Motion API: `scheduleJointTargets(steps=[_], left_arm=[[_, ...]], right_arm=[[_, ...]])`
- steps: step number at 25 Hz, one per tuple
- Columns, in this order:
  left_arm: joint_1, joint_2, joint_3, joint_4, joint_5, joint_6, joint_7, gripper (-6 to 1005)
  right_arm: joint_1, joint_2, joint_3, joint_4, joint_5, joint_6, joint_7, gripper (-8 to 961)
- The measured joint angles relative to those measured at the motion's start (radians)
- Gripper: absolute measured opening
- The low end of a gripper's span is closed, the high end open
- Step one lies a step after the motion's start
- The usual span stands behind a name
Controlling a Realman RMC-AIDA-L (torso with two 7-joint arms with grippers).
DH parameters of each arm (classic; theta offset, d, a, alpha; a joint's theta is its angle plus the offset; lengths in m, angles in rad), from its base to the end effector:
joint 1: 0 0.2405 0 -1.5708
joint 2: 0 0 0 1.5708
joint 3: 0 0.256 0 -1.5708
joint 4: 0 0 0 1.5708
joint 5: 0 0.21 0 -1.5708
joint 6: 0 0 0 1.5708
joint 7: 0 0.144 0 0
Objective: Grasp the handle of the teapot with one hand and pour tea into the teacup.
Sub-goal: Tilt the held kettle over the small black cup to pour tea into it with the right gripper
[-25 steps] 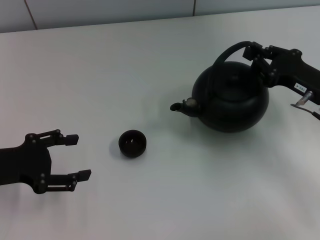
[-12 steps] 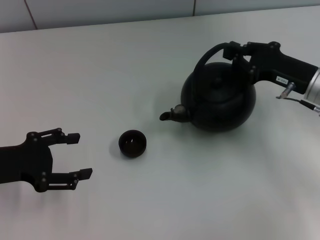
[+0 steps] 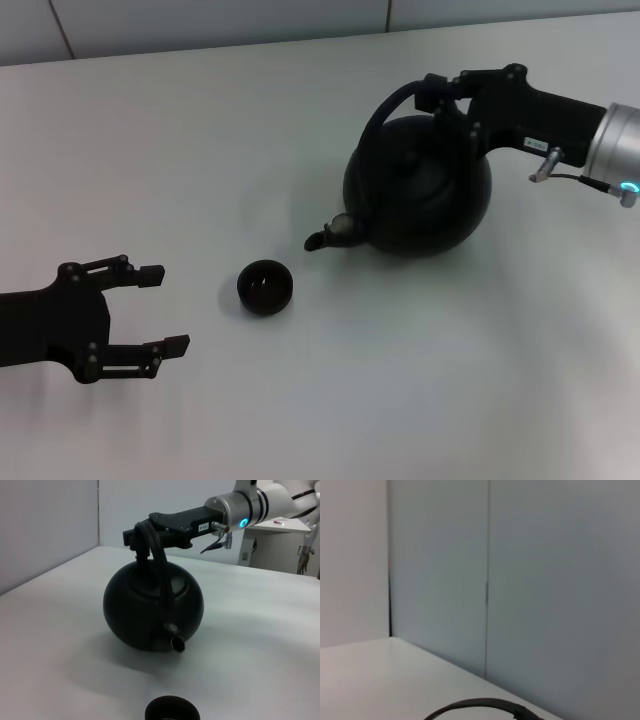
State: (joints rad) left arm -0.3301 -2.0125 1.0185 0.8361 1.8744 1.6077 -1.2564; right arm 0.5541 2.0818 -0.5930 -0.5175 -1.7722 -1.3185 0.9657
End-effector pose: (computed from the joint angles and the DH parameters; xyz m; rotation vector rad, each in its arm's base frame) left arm -0.2851 0.2846 0.0114 -2.8943 -0.3208 -0.4985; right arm 0.2722 0.3657 0.0079 -2.3615 0.3291 0.7089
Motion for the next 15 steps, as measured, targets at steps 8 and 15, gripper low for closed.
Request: scheduleJointTargets(steps=[8,15], left_arm=[[0.000,-0.002,0.000,0.000,0.000,0.000,-0.002,863],[-0.001,-0.001,0.000,0.003,0.000,0.000,-0.003,864]], right_arm=[[0.038,0.003,-0.070,-0.012,0.003,0.044,0.001,138],[0.064,0.003,-0.102,-0.024,0.004,0.059,0.001,138]])
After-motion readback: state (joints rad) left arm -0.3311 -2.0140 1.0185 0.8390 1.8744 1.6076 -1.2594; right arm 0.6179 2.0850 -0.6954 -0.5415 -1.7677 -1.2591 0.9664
